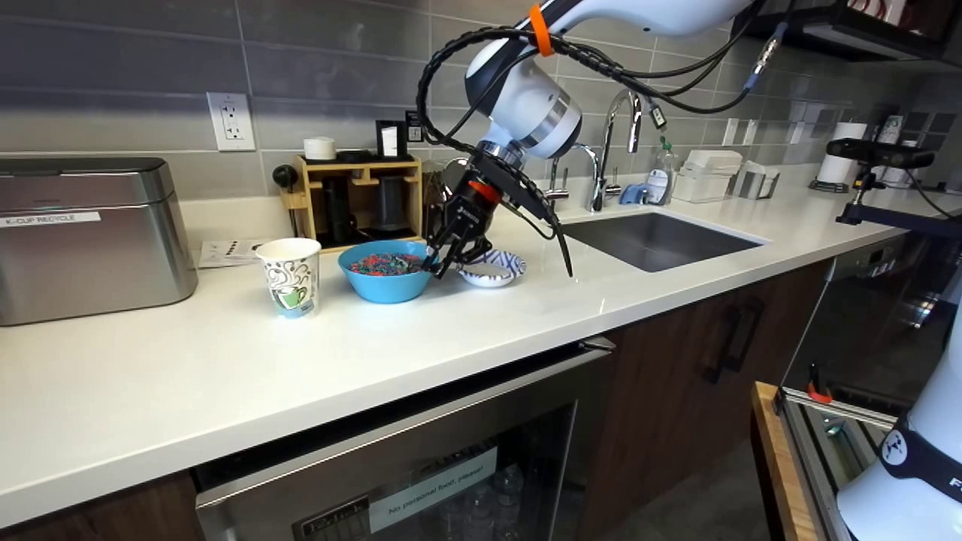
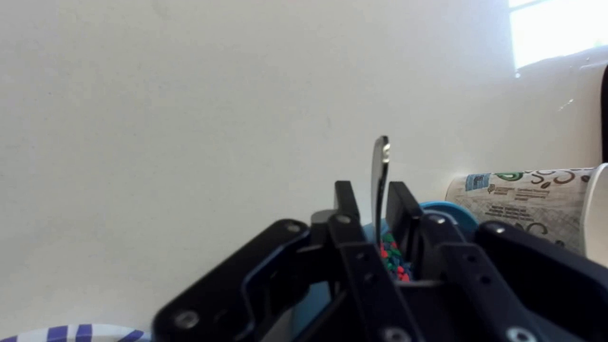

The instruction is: Put some of the contents of the blue blow onto the white plate using the silver spoon

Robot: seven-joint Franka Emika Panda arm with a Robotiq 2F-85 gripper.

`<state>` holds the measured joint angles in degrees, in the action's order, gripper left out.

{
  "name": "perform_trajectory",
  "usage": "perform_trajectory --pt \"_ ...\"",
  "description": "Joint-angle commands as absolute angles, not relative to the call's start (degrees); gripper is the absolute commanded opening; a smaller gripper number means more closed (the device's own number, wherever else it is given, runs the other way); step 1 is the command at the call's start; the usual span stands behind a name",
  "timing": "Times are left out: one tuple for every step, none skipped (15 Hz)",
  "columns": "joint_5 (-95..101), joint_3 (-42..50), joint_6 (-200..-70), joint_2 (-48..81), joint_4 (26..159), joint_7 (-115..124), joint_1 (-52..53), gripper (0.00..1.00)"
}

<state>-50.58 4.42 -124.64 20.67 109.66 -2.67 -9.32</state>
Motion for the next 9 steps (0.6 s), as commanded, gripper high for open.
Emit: perform_trajectory --pt "-50.47 4.38 -122.59 20.21 109.25 -1.93 -9.54 0.25" --pt "-50.44 4.37 -122.55 20.18 109.22 -1.93 -9.52 0.25" --pt "-50.49 4.34 -122.43 20.16 109.18 -1.97 -9.54 0.23" --pt "-50.46 4.34 -122.34 20.19 109.15 -1.95 -9.53 0.24" --pt "-50.53 4.31 -122.11 20.27 109.08 -2.01 -9.56 0.22" --pt "-50.63 4.27 -121.96 20.34 109.03 -2.06 -9.57 0.22" --pt "-50.63 4.27 -121.82 20.38 109.04 -2.09 -9.56 0.15" --pt "-50.66 4.26 -121.53 20.37 109.05 -2.11 -9.56 0.15" --pt "-50.7 4.26 -121.28 20.36 109.06 -2.19 -9.58 0.09"
